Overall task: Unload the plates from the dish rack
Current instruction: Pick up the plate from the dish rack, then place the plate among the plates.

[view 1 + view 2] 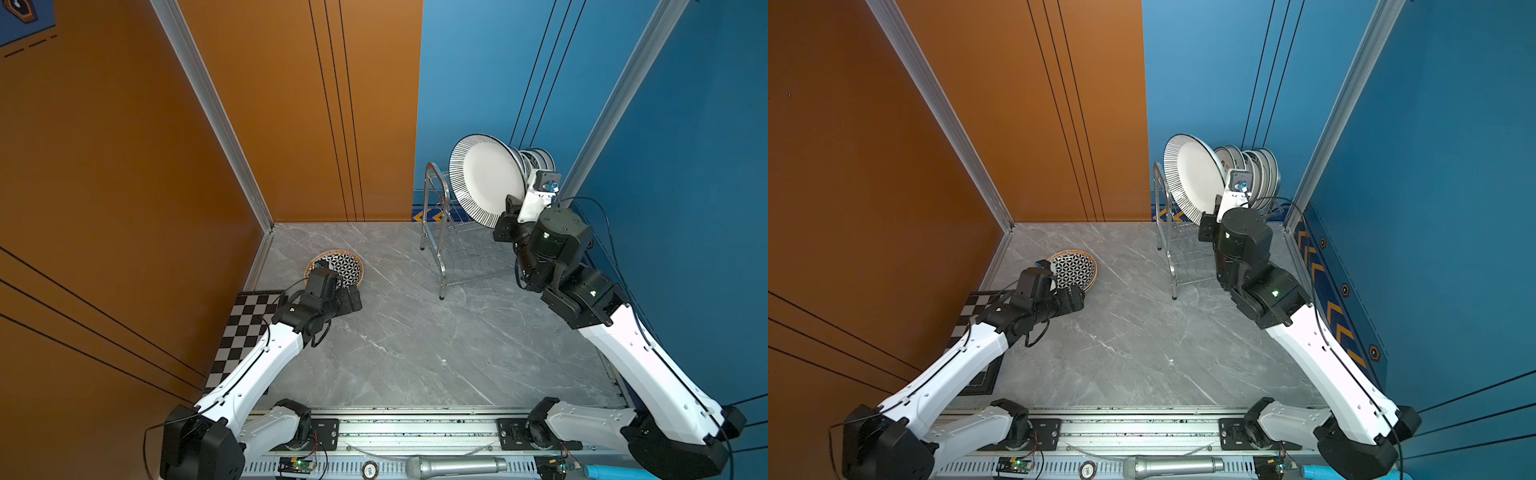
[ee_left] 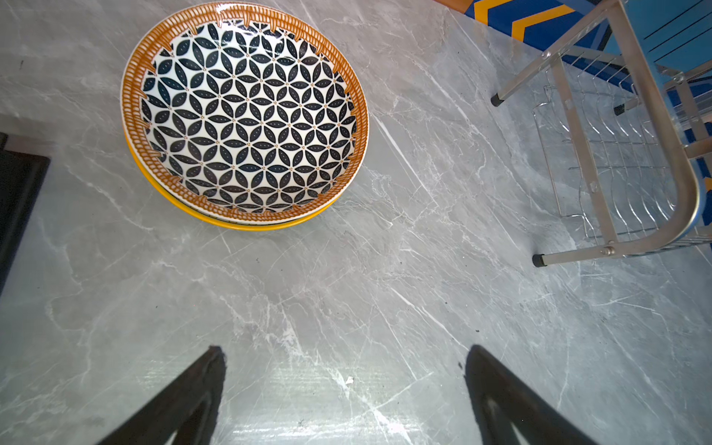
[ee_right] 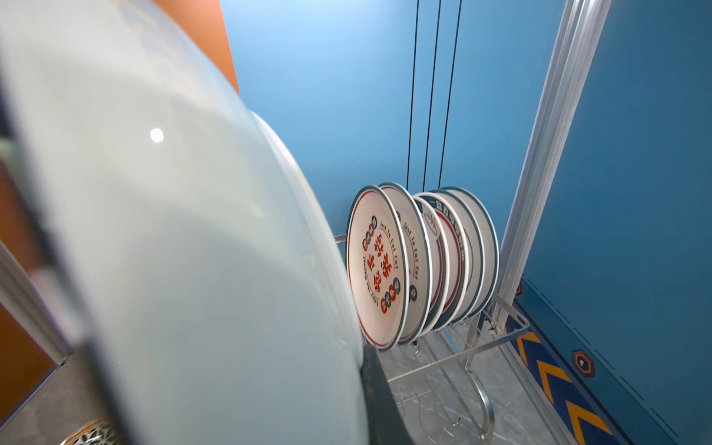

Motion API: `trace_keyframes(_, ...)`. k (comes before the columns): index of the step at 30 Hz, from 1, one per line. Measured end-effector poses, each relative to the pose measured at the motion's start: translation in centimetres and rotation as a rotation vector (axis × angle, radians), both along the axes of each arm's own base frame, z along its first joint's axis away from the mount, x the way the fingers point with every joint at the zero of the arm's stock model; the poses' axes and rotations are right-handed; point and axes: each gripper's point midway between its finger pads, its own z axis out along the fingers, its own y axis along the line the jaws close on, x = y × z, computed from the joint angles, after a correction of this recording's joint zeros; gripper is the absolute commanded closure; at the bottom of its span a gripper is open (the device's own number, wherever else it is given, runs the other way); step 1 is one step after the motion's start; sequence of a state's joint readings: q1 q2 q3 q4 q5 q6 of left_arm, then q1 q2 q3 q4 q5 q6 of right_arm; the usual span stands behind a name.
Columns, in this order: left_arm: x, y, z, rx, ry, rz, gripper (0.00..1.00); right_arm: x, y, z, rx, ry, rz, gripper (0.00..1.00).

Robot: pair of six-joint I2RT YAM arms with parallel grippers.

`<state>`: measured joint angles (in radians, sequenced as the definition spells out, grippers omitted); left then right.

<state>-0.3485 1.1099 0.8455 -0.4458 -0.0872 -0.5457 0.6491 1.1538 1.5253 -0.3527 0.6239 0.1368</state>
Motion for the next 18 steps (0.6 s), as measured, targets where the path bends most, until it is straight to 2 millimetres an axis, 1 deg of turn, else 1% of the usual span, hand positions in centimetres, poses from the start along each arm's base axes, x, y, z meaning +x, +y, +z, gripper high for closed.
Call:
trace_keyframes(2,0.0,0.0,0.0,0.001,0.001,0.000,0.02,-0.9,-0.1,-1.5,0.020,0.033,0.032,1.00)
trace_keyframes(4,0.0,0.0,0.0,0.002,0.000,0.002,0.02,-1.7,0.0,-3.5,0.040,0.080,0.066,1.00)
trace_keyframes(6,0.0,0.0,0.0,0.002,0.000,0.002,0.02,-2.4,0.1,-5.6,0.054,0.128,0.093,1.00)
trace_keyframes(10,0.1,0.0,-0.1,0.003,0.001,0.002,0.02,-3.8,0.0,-10.6,0.080,0.243,0.128,1.00)
trace_keyframes(14,0.1,-0.1,-0.1,0.002,-0.001,-0.002,0.02,-4.8,-0.5,-15.2,0.129,0.348,0.134,1.00)
trace_keyframes(18,0.0,-0.5,-0.4,0.001,-0.003,-0.015,0.02,-5.6,-1.4,-18.8,0.202,0.437,0.122,1.00)
